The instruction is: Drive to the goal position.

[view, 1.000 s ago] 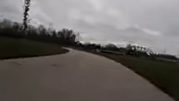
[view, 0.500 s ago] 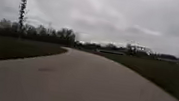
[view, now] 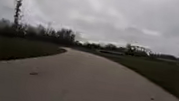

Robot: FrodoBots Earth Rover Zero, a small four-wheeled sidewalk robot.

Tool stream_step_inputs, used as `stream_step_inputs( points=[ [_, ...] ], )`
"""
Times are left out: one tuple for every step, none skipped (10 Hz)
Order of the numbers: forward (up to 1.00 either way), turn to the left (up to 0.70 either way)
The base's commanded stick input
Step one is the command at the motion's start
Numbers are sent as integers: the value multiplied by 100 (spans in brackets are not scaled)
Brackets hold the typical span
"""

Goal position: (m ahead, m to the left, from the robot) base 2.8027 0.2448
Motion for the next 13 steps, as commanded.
stream_step_inputs(
  points=[
    [100, 0],
    [100, 0],
    [100, 0],
    [100, 0],
    [100, 0],
    [100, 0],
    [100, 0],
    [100, 0],
    [100, 0],
    [100, 0],
    [100, 0],
    [100, 0],
    [100, 0]
  ],
)
